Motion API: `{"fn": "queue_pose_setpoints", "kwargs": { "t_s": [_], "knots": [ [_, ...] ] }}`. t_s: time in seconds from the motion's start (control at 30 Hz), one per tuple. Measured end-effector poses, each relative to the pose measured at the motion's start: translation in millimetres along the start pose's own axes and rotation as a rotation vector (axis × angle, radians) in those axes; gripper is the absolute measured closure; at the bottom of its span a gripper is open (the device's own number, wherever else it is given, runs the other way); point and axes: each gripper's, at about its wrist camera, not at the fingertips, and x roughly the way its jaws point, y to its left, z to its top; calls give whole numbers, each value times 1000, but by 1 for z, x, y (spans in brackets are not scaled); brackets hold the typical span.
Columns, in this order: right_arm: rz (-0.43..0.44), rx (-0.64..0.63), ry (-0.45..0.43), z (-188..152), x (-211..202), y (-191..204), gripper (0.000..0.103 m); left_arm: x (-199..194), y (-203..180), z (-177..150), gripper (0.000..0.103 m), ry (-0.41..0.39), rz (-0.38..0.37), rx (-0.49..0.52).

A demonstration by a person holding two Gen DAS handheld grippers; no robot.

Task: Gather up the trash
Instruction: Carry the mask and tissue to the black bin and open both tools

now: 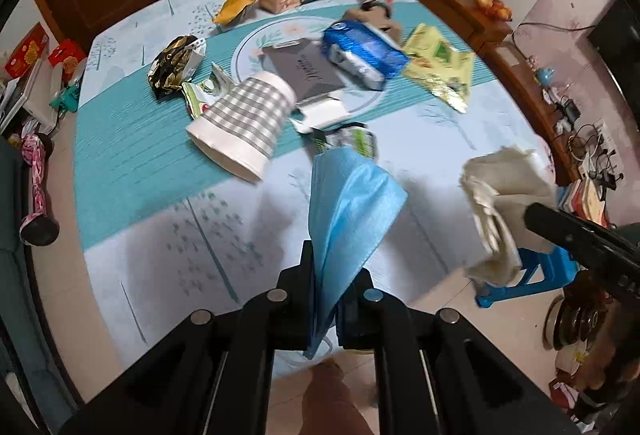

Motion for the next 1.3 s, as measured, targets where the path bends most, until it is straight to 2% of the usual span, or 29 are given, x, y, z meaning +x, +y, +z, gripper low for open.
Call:
{"fn": "queue_pose_setpoints", "kwargs": {
  "t_s": [0.13, 0.37, 0.53, 0.7, 1.0, 1.3],
  "knots": [
    [25, -29, 1, -19, -23, -13, 81, -10, -28, -25, 98, -9, -6, -31],
    [45, -17, 31, -69, -58, -62, 81, -8, -98, -75, 98, -3, -34, -37],
    [41, -4, 73, -106, -66, -100, 81, 11, -134, -110, 98, 16, -57, -72],
    [37, 33, 129, -140, -55, -133, 81, 38, -159, -144, 98, 66, -52, -99],
    [33, 74, 166, -175, -25, -153, 81, 82, -175, -173, 98, 119, -36, -84],
    [-5, 125, 167, -199, 30, -166, 81, 152, -152, -192, 97, 180, -17, -74]
  ]
}}
